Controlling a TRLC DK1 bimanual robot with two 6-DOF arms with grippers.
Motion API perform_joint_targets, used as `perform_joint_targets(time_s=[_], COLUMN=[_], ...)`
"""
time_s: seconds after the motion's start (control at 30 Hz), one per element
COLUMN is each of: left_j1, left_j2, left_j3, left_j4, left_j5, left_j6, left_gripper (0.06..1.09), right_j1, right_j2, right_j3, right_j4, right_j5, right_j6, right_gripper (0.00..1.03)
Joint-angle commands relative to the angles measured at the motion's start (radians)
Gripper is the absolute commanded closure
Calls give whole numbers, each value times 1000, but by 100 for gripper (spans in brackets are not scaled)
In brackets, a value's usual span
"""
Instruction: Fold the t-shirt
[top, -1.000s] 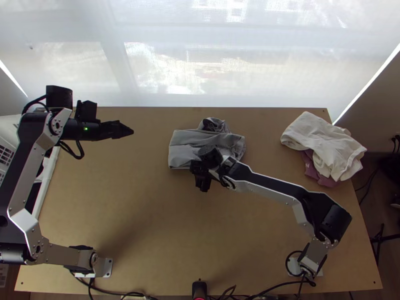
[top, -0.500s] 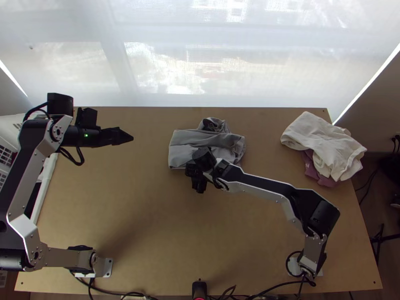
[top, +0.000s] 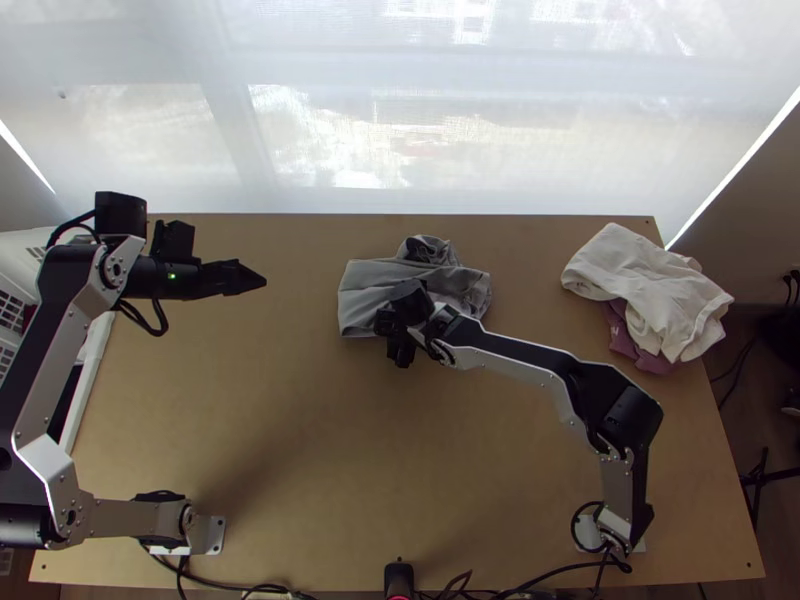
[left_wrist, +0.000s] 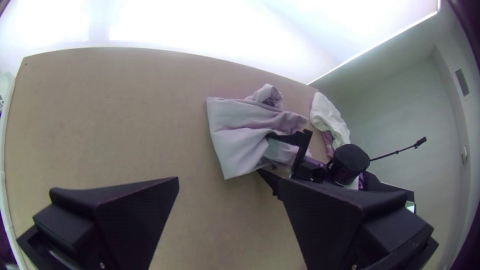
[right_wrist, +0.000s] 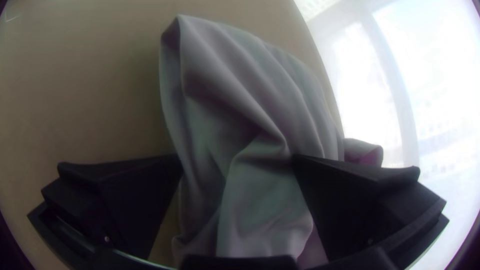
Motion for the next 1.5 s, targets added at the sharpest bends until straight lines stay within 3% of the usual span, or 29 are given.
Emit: perform_joint_targets(time_s=[0.0, 0.23, 0.37, 0.5, 1.03, 1.47], left_j1=[0, 0, 2, 0, -12, -40], left_j2=[-14, -32, -35, -35, -55, -74], left_j3=[-12, -26, -38, -40, -26, 31], left_j4=[0, 0, 0, 8, 14, -21], left_j5=[1, 1, 1, 2, 4, 2], left_j6=[-4, -5, -4, -8, -27, -47], left_gripper=[11, 11, 11, 11, 11, 11], right_j1=[-23, -26, -26, -26, -83, -300], right_j2=[42, 84, 90, 88, -146, -343], right_j3=[41, 44, 38, 28, 25, 91], right_j4=[9, 9, 9, 7, 7, -11], right_j5=[16, 25, 23, 25, 50, 50], right_j6=[-5, -3, -6, -2, 72, 75], right_gripper=[5, 22, 53, 101, 100, 100])
